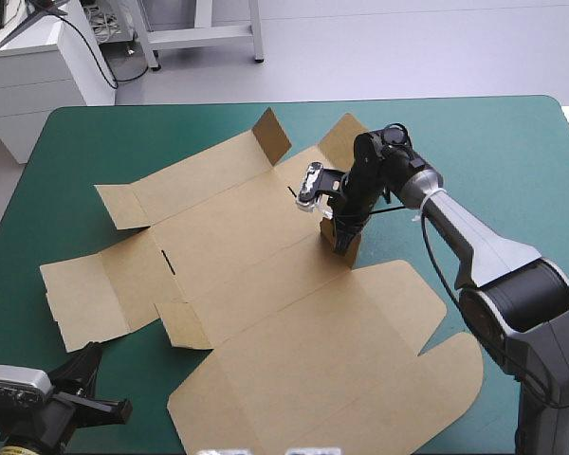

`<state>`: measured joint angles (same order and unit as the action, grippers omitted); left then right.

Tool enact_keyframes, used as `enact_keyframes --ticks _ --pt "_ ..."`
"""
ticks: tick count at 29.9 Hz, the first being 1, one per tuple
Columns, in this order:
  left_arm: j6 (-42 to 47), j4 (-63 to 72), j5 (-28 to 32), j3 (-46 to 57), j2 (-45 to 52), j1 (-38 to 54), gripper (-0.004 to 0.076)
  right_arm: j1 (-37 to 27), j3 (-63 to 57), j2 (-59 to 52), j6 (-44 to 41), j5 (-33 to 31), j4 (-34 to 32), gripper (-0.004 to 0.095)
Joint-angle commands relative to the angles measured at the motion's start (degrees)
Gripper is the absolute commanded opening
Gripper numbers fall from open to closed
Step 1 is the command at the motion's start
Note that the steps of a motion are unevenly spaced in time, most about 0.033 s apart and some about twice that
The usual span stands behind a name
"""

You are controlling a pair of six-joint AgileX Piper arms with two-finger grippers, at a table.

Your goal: Fold the box

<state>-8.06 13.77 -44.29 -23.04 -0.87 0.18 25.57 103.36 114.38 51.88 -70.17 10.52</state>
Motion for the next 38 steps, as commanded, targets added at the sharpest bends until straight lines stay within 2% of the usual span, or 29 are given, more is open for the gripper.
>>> enact_keyframes --ticks 1,5,9,11,16,19,21,25,27,34,38 --pt "-0.07 1.30 4.02 -1.83 -1.02 -0.15 -0.0008 1.37 2.70 -1.41 10.74 0.42 0.78 -0.0019" --pt "-0.07 1.30 4.02 -1.83 -1.02 -0.15 -0.0008 2.01 3.63 -0.21 21.14 2.49 -0.58 -0.0019" --pt "-0.07 1.30 4.02 -1.83 -1.02 -0.15 -0.0008 2.11 3.63 -0.21 20.92 7.42 -3.81 -0.0019" --pt "-0.07 1.30 4.02 -1.83 -1.02 -0.15 -0.0008 2.11 3.63 -0.21 16.78 9.41 -5.72 -0.0019" --pt "-0.07 1.30 4.02 -1.83 -1.02 -0.15 -0.0008 2.11 3.63 -0.21 -2.38 11.33 -9.70 -0.0019" --pt "-0.07 1.30 4.02 -1.83 -1.02 -0.15 -0.0008 2.11 3.63 -0.21 -7.29 10.94 -10.52 -0.0019" --pt "-0.07 1.30 4.02 -1.83 -1.02 -0.15 -0.0008 2.11 3.63 -0.21 -4.50 10.31 -10.52 -0.0019" --pt "-0.07 1.30 4.02 -1.83 -1.02 -0.15 -0.0008 2.11 3.63 -0.21 9.71 8.28 -9.08 -0.0019" --pt "-0.07 1.30 4.02 -1.83 -1.02 -0.15 -0.0008 2.11 3.63 -0.21 13.91 8.25 -8.96 -0.0019" --pt "-0.07 1.30 4.02 -1.83 -1.02 -0.15 -0.0008 2.11 7.90 -0.21 19.05 8.12 -9.02 -0.0020" --pt "-0.07 1.30 4.02 -1.83 -1.02 -0.15 -0.0008 2.11 11.97 -0.21 23.69 8.81 -2.77 -0.0020"
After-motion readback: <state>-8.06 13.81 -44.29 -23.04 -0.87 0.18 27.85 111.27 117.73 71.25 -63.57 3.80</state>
